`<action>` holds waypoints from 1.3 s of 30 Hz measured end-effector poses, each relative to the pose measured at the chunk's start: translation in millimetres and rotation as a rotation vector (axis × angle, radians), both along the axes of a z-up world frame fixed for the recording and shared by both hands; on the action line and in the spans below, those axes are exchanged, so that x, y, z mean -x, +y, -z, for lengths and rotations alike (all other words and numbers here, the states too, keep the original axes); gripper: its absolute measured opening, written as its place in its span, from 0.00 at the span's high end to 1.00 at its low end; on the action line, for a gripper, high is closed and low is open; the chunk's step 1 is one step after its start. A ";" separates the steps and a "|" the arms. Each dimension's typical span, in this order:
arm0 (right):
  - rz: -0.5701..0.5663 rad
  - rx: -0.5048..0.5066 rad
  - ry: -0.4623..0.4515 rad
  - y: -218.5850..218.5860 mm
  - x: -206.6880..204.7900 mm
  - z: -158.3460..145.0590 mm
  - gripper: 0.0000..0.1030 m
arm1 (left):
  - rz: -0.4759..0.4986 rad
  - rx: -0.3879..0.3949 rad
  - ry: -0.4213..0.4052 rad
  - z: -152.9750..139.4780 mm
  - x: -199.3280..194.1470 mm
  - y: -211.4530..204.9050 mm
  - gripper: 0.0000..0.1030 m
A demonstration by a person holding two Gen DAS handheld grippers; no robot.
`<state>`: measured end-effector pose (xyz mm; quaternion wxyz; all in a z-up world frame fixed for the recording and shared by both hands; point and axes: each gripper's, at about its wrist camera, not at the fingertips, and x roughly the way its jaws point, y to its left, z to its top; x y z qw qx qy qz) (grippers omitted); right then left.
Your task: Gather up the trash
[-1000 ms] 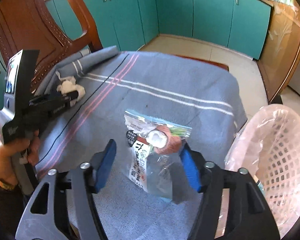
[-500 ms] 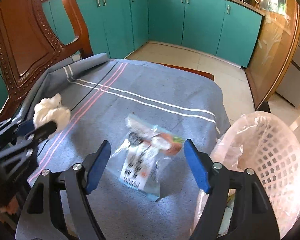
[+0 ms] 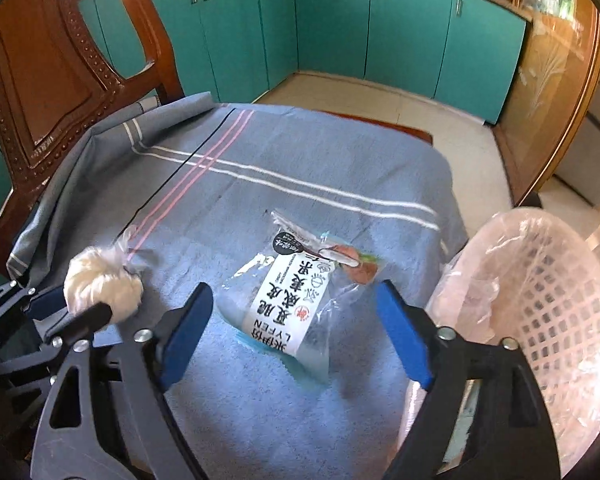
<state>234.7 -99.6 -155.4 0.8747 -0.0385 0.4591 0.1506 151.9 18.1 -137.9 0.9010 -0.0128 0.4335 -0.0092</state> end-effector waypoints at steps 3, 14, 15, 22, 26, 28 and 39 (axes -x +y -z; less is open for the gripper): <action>0.011 0.008 0.009 -1.1 -2.5 4.2 0.20 | -0.020 -0.004 -0.003 -0.2 -0.5 3.3 0.39; -0.017 0.082 -0.004 18.3 -3.9 15.8 0.19 | 0.000 -0.029 0.016 9.4 -9.3 -5.9 0.32; -0.022 0.087 -0.007 19.7 -3.8 16.1 0.19 | 0.003 -0.034 0.019 10.6 -10.2 -7.1 0.32; -0.047 0.111 -0.005 27.1 -4.0 22.1 0.20 | 0.007 -0.036 0.026 14.1 -13.8 -9.2 0.34; -0.054 0.113 -0.010 28.7 -4.2 22.4 0.21 | 0.008 -0.063 0.031 16.4 -17.4 -13.0 0.44; -0.066 0.109 -0.018 29.6 -3.7 21.9 0.29 | 0.009 -0.076 0.032 17.9 -19.0 -14.6 0.46; -0.087 0.051 -0.016 27.5 0.2 13.1 0.48 | 0.009 -0.102 0.004 14.4 -12.4 -17.8 0.64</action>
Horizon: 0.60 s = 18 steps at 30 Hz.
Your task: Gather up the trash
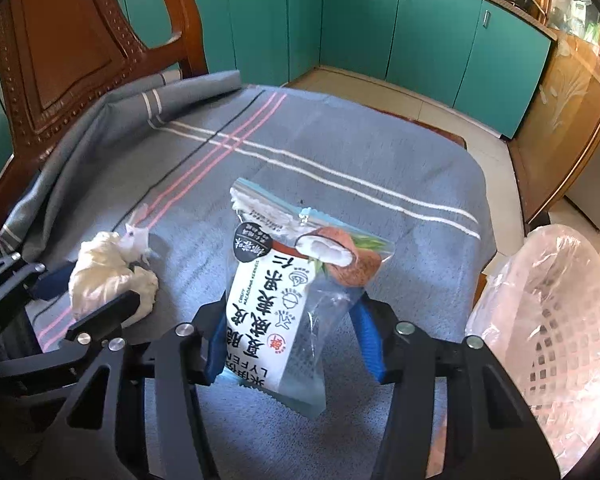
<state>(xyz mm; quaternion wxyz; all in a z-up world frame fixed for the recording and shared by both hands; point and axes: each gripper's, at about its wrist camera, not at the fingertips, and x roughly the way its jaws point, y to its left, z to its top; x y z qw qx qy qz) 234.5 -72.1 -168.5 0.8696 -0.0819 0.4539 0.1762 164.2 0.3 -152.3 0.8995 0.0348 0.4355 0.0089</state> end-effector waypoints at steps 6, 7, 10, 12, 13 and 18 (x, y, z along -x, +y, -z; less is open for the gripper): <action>-0.004 0.000 0.002 -1.1 1.6 -1.6 0.48 | -0.010 -0.013 -0.031 -8.2 4.8 -0.1 0.65; -0.007 0.002 0.003 -0.9 2.3 -1.6 0.48 | -0.012 -0.012 -0.036 -9.6 5.8 -0.2 0.65; -0.017 -0.001 0.002 -0.2 4.2 -3.1 0.48 | -0.021 -0.011 -0.049 -12.3 5.9 0.6 0.65; -0.019 -0.005 -0.002 -0.1 5.7 -4.8 0.48 | -0.029 -0.014 -0.054 -13.7 6.5 1.7 0.65; -0.018 -0.008 -0.005 -0.5 6.5 -5.9 0.48 | -0.034 -0.015 -0.056 -14.4 6.7 2.7 0.65; -0.011 -0.033 -0.031 -4.1 9.4 -15.4 0.48 | -0.069 -0.023 -0.085 -23.0 12.9 9.3 0.65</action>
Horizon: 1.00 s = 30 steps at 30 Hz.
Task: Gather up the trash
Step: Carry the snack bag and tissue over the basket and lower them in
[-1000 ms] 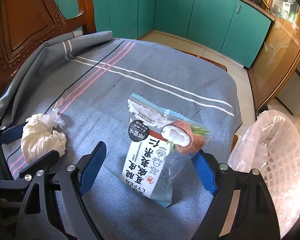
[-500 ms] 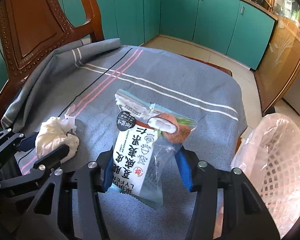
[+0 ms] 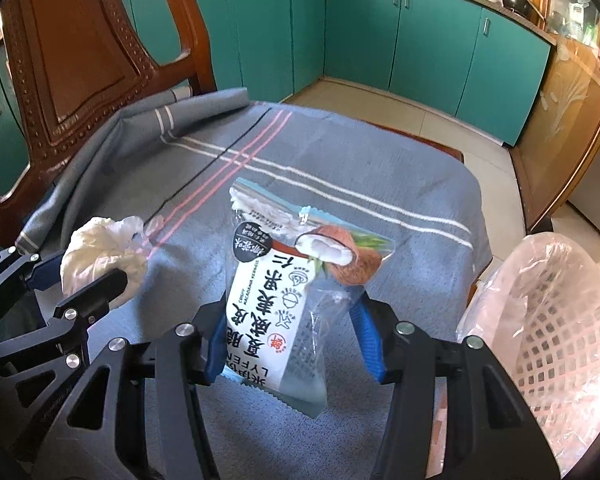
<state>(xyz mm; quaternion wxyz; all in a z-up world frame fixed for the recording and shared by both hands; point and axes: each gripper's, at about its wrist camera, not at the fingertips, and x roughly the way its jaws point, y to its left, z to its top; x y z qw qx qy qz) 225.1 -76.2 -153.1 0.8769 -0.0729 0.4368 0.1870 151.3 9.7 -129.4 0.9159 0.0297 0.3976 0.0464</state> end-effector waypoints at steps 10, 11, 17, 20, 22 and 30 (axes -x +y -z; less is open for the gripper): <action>0.062 -0.062 -0.085 -35.0 10.0 -33.3 0.48 | -0.032 -0.021 -0.099 -36.1 12.1 -2.3 0.65; 0.073 -0.063 -0.093 -40.5 10.8 -36.3 0.48 | -0.028 -0.021 -0.104 -38.6 13.0 -4.3 0.65; 0.187 -0.092 -0.137 -94.4 23.0 -52.0 0.49 | 0.067 -0.011 -0.144 -55.1 10.7 -42.5 0.65; 0.274 -0.109 -0.147 -130.6 32.6 -54.1 0.48 | 0.142 0.001 -0.166 -63.8 6.6 -72.3 0.65; 0.331 -0.107 -0.161 -154.8 38.8 -55.0 0.48 | 0.187 0.013 -0.180 -68.4 4.3 -90.1 0.65; 0.566 -0.138 -0.194 -246.1 67.4 -54.1 0.48 | 0.361 0.048 -0.222 -83.5 -3.3 -166.6 0.65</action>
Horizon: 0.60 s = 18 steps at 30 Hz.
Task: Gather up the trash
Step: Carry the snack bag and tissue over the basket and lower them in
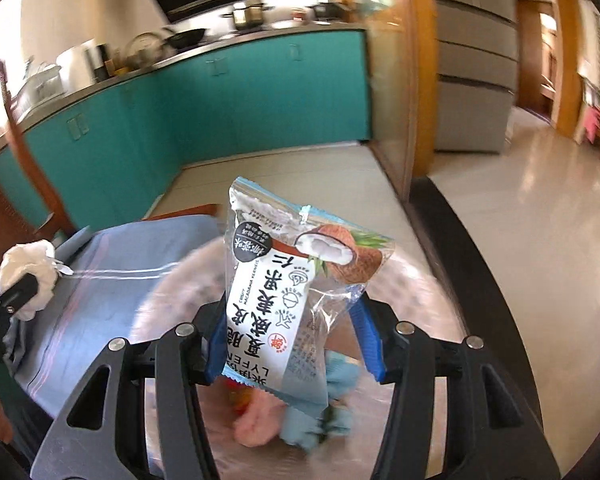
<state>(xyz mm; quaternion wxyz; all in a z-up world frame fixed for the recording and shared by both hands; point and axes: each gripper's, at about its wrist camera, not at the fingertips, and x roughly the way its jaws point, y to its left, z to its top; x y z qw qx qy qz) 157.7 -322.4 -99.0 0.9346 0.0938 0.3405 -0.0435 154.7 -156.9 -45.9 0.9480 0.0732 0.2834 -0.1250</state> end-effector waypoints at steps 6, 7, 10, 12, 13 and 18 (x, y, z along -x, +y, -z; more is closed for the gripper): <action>0.056 0.005 0.024 -20.4 5.8 9.7 0.48 | 0.115 0.005 0.033 15.5 -4.4 -57.1 0.65; 0.060 0.005 0.029 -23.5 6.3 11.2 0.48 | 0.137 0.003 0.046 20.2 -6.6 -66.0 0.65; 0.074 0.006 0.048 -30.7 7.1 17.3 0.48 | 0.196 -0.009 0.098 38.7 -17.9 -97.8 0.65; 0.079 0.004 0.060 -32.1 6.5 20.4 0.48 | 0.198 -0.026 0.127 47.7 -25.6 -109.1 0.65; 0.082 0.001 0.068 -33.3 6.3 22.7 0.48 | 0.202 -0.028 0.139 50.4 -28.2 -113.4 0.65; 0.083 0.008 0.088 -32.4 5.9 27.9 0.48 | 0.217 -0.035 0.161 60.2 -33.2 -125.3 0.65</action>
